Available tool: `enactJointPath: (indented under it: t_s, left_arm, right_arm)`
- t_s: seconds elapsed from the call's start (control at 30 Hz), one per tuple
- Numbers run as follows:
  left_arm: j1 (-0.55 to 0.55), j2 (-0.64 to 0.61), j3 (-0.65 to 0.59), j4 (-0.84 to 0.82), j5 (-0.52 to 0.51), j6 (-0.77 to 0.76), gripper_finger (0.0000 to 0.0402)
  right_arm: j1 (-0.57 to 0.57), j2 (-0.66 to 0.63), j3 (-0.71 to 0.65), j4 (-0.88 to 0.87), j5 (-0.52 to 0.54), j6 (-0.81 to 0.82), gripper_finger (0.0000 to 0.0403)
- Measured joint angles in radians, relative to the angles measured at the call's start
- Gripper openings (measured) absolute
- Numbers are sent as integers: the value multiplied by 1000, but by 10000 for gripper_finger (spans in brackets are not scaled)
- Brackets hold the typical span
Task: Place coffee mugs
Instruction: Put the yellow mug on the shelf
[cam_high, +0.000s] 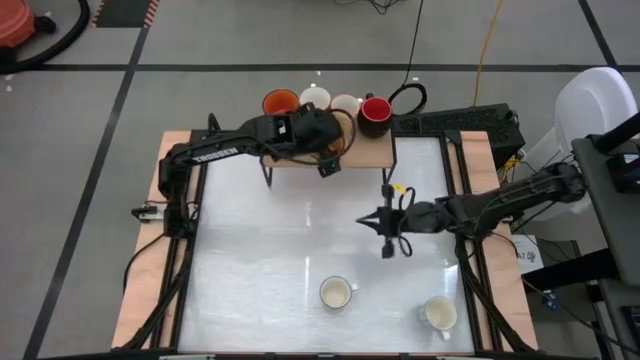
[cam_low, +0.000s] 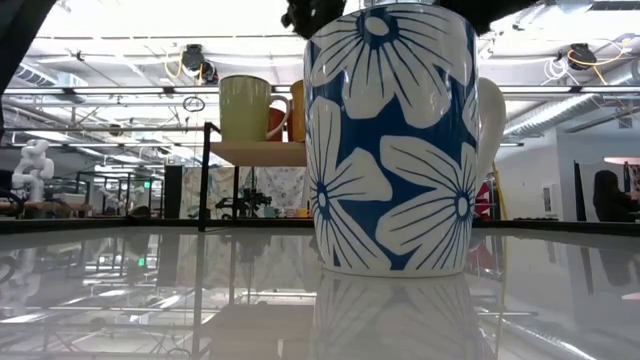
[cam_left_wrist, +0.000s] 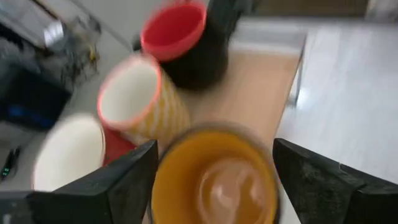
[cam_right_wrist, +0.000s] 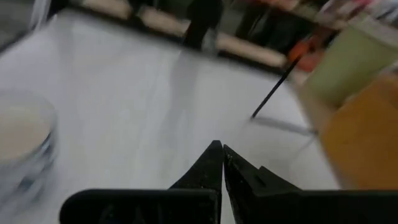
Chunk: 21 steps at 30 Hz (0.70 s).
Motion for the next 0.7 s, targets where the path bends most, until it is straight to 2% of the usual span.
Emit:
enactJointPath:
  t_s: [0.13,0.27,0.4,0.57,0.63,0.7]
  left_arm:
    - [-24,-36,1,110,-1,40,306]
    - [-47,-76,1,163,-14,86,296]
    - [-75,-112,1,140,-34,77,288]
    - [-149,-142,1,-6,-35,-21,284]
    - [-198,-157,-33,-75,-36,-65,284]
    - [-253,-173,-96,-68,-53,-104,284]
  right_arm:
    - [-57,34,-58,238,27,7,0]
    - [-109,79,-80,323,31,22,0]
    - [-156,134,-82,337,31,24,0]
    - [-221,213,-83,421,31,48,0]
    - [-243,246,-82,462,32,58,0]
    - [-259,271,-82,470,31,70,0]
